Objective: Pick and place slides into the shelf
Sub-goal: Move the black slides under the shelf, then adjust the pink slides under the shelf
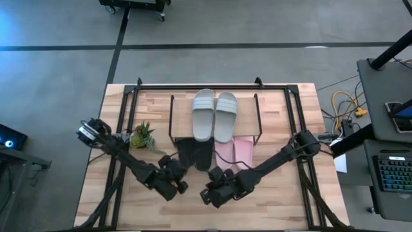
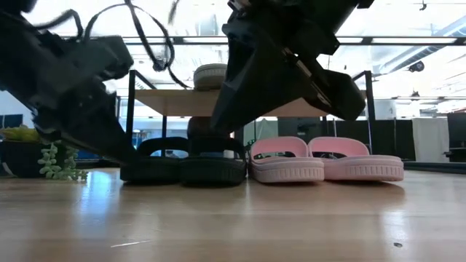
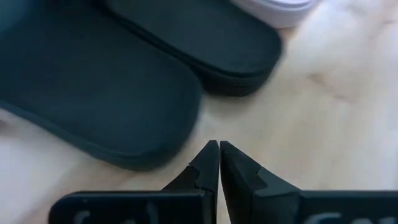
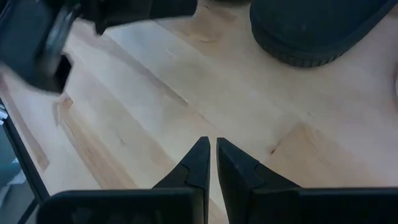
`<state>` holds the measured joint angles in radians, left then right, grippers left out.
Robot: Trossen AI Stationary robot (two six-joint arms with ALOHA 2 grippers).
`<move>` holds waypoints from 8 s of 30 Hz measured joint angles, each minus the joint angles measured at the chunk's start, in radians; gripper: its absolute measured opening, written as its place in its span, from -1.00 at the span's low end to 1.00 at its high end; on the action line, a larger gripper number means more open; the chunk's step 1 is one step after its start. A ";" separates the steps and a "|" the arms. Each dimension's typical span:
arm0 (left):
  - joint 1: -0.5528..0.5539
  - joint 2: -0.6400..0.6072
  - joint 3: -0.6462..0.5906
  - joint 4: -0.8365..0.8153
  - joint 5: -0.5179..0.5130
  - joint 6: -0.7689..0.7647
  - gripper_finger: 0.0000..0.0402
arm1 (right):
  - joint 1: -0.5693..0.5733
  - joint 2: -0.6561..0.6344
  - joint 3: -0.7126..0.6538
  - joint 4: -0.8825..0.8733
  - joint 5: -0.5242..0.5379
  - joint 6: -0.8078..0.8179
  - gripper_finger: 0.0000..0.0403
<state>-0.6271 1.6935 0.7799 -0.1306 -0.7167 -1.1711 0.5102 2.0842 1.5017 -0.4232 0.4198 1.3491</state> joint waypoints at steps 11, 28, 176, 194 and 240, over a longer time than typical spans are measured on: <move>0.064 -0.003 -0.001 -0.144 -0.030 -0.002 -1.00 | 0.016 0.000 0.000 -0.045 0.000 0.000 -0.89; 0.107 -0.003 -0.001 -0.225 -0.104 0.000 -1.00 | 0.022 0.000 0.000 -0.044 0.001 0.004 -0.89; -0.338 -0.333 0.080 -0.219 -0.106 0.106 -1.00 | -0.041 0.003 0.010 -0.445 0.121 0.166 -0.89; -0.338 -0.333 0.080 -0.219 -0.106 0.141 -1.00 | 0.143 -0.005 -0.027 -0.805 0.021 0.708 -0.89; -0.334 -0.333 0.079 -0.219 -0.100 0.130 -1.00 | 0.104 -0.042 -0.012 -0.766 0.084 0.556 -0.89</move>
<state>-0.9609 1.3602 0.8589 -0.3496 -0.8169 -1.0411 0.6139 2.0427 1.4899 -1.1889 0.5037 1.9052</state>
